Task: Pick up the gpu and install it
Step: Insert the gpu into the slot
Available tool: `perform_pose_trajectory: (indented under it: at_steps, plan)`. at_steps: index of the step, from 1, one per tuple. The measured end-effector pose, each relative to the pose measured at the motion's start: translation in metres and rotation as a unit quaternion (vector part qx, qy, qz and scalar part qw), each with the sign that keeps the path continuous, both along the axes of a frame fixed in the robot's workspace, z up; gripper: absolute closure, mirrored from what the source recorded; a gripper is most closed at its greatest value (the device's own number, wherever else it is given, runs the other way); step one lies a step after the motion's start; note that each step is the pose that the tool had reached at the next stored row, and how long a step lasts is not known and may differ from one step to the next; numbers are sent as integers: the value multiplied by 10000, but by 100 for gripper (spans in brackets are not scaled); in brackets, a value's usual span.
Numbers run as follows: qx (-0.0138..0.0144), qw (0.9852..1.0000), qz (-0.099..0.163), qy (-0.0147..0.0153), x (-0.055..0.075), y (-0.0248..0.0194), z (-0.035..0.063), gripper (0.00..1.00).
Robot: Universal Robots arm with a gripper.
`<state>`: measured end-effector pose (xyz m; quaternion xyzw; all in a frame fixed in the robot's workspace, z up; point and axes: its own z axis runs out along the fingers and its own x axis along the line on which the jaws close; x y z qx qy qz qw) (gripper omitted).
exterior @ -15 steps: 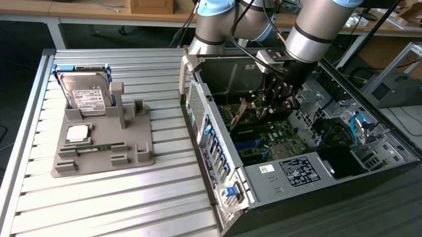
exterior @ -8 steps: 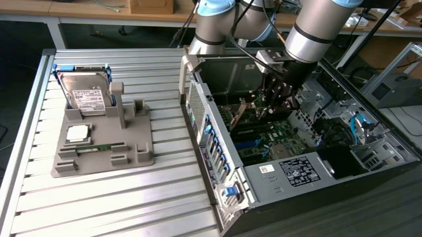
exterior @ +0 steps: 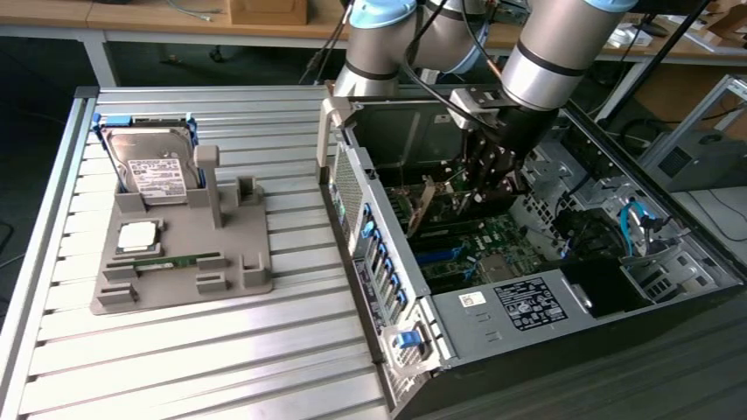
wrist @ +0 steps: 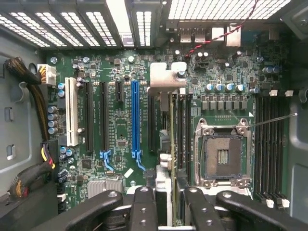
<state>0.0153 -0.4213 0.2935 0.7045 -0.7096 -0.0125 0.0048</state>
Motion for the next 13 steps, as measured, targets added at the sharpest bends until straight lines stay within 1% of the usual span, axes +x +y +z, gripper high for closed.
perform_pose_trajectory:
  at_steps: [8,13]
  plan:
    - [3,10000,0,0,-49,-4,-2,73]
    - [2,10000,1,0,-74,-42,-3,73]
